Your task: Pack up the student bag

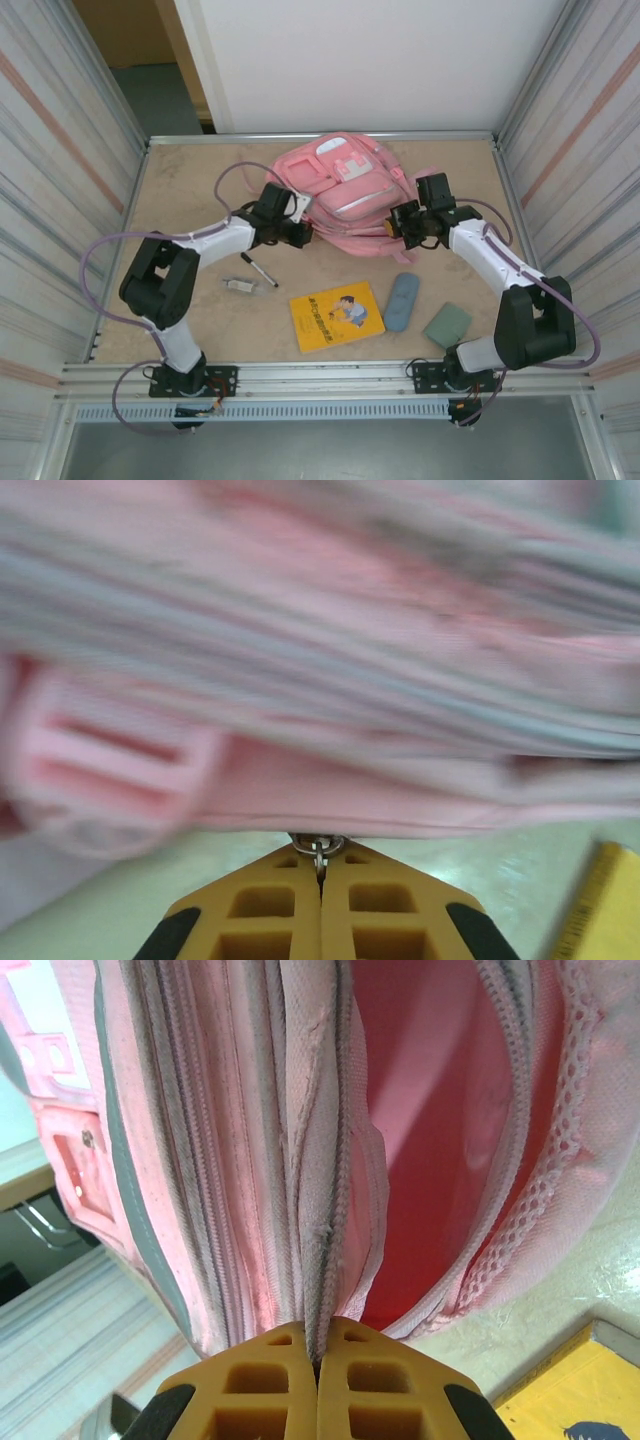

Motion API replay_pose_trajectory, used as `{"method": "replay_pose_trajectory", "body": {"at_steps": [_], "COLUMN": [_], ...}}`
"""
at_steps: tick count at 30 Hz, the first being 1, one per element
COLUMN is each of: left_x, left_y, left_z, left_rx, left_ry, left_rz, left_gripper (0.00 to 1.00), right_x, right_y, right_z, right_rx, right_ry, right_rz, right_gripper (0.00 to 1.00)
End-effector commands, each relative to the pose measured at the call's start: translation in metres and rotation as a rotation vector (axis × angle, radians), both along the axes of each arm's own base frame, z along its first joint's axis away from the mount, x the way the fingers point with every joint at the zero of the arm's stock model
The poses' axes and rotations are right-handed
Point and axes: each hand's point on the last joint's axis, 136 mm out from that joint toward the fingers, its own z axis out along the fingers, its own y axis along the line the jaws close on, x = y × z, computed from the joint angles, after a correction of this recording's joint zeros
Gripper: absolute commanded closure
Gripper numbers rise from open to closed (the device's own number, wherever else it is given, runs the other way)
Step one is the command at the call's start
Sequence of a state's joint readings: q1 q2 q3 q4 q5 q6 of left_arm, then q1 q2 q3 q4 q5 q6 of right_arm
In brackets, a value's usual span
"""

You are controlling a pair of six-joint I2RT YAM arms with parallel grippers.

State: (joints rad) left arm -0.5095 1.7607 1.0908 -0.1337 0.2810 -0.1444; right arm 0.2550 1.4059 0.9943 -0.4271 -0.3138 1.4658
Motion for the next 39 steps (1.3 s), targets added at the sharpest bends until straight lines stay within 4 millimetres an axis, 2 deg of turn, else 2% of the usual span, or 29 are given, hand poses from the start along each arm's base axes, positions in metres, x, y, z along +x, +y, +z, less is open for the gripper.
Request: {"method": "replay_pose_trajectory", "body": {"at_steps": [1, 4, 9, 13, 16, 18, 20, 26, 32, 34, 37, 39], "left_x": [0.028, 0.037, 0.043, 0.044, 0.046, 0.044, 0.040, 0.025, 0.003, 0.000, -0.004, -0.005], "left_y": [0.048, 0.065, 0.062, 0.070, 0.076, 0.075, 0.077, 0.073, 0.068, 0.081, 0.093, 0.096], "left_z": [-0.020, -0.032, -0.031, -0.021, -0.015, -0.007, 0.001, 0.034, 0.057, 0.054, 0.056, 0.060], "left_rx": [0.055, 0.064, 0.039, 0.062, 0.088, 0.076, 0.071, -0.017, -0.069, -0.046, -0.129, -0.157], "left_ry": [0.034, 0.093, 0.094, 0.041, 0.012, 0.000, -0.024, -0.096, -0.092, -0.037, 0.056, 0.055], "left_rz": [0.191, 0.274, 0.247, 0.265, 0.271, 0.256, 0.261, 0.231, 0.189, 0.238, 0.284, 0.298], "left_gripper": [1.00, 1.00, 1.00, 0.89, 0.71, 0.60, 0.54, 0.43, 0.36, 0.29, 0.28, 0.27], "right_x": [0.001, 0.003, -0.002, 0.000, 0.001, 0.002, 0.004, 0.007, 0.008, 0.011, 0.017, 0.018], "right_y": [-0.007, -0.004, 0.010, 0.029, 0.048, 0.059, 0.069, 0.090, 0.104, 0.114, 0.130, 0.140], "right_z": [0.024, 0.030, 0.020, 0.007, 0.001, 0.001, 0.002, 0.004, -0.007, -0.003, 0.003, 0.001], "right_rx": [-0.009, -0.003, -0.019, -0.013, -0.005, -0.001, -0.002, -0.008, 0.020, 0.039, 0.033, 0.043], "right_ry": [-0.068, -0.090, -0.082, -0.077, -0.067, -0.071, -0.078, -0.105, -0.103, -0.125, -0.163, -0.172], "right_rz": [0.019, 0.029, 0.063, 0.121, 0.185, 0.224, 0.246, 0.309, 0.341, 0.353, 0.390, 0.426], "right_gripper": [1.00, 1.00, 1.00, 1.00, 0.95, 0.95, 0.95, 0.94, 0.93, 0.92, 0.89, 0.87]}}
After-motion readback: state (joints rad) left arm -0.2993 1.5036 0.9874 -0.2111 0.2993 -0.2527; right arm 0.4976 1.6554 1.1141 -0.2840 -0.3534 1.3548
